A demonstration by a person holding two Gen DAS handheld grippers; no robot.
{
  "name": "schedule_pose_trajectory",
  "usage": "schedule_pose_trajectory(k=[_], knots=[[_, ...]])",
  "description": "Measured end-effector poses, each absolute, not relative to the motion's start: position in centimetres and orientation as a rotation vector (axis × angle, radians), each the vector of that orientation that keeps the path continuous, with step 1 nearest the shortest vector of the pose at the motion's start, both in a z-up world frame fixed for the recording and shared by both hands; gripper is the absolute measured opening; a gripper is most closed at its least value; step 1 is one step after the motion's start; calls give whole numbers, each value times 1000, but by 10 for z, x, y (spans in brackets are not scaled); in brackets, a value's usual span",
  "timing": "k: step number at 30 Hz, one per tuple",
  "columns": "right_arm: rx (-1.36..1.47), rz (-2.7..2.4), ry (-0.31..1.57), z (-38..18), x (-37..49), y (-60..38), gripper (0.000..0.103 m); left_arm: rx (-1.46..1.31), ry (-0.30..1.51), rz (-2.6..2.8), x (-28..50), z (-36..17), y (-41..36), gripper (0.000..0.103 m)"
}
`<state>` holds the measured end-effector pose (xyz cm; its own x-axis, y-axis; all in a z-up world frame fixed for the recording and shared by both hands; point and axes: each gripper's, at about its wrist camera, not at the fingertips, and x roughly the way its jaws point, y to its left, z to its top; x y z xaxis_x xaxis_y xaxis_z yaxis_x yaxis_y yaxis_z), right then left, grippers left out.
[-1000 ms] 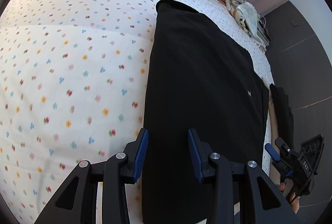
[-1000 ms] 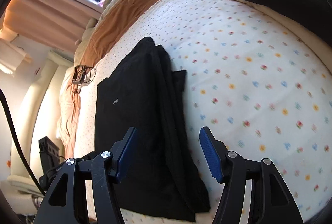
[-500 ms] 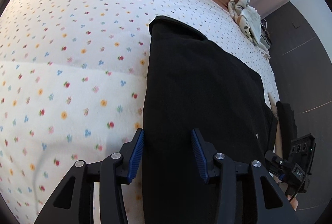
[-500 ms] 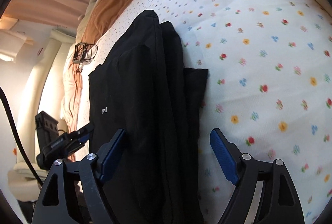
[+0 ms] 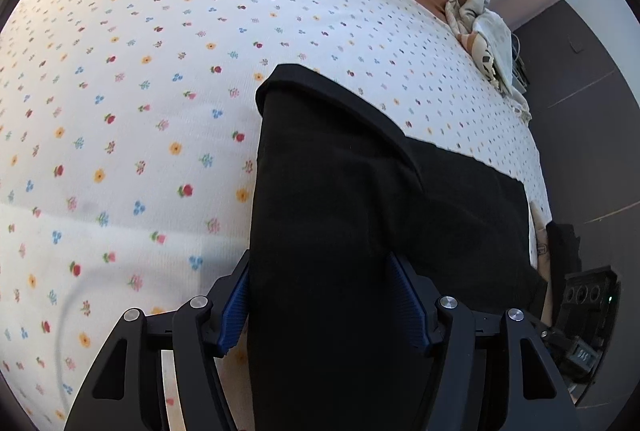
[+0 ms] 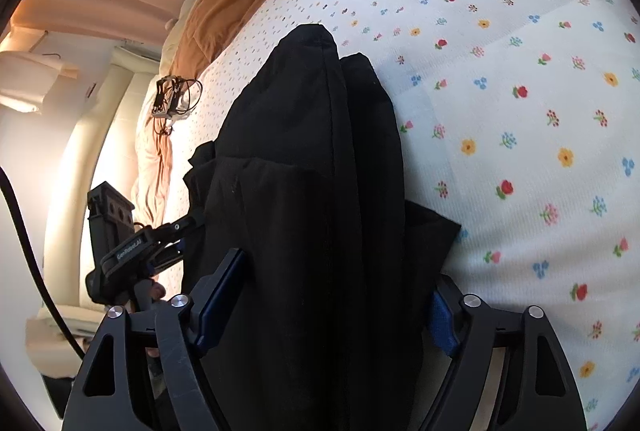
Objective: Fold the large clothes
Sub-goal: 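Close both grippers on the end of the folded black shirt, then lift the folded black shirt with both grippers and carry it to the clothes stack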
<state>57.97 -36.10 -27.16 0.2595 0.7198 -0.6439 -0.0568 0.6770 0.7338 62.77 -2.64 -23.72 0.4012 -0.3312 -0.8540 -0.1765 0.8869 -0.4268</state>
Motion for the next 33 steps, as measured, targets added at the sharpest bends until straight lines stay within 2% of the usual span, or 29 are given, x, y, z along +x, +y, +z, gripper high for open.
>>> schedule_pose_trajectory(k=[1, 4, 7, 9, 14, 16, 33], knots=[[680, 574, 1202, -273, 581, -363, 60, -497, 1171, -98, 628, -236, -27, 66], [714, 555, 1179, -275, 578, -370, 39, -480, 1170, -103, 620, -232, -29, 66], [686, 574, 1131, -269, 572, -370, 27, -511, 1166, -123, 596, -230, -24, 65], [700, 584, 1113, -263, 569, -373, 23, -546, 1164, -145, 584, -235, -21, 61], [693, 585, 1072, -239, 556, -370, 18, -587, 1139, -144, 573, -222, -22, 33], [681, 598, 1046, -225, 549, -369, 16, -564, 1118, -151, 567, -207, -27, 29], [556, 643, 802, -80, 429, -388, 16, -560, 924, -236, 450, -67, -48, 26]])
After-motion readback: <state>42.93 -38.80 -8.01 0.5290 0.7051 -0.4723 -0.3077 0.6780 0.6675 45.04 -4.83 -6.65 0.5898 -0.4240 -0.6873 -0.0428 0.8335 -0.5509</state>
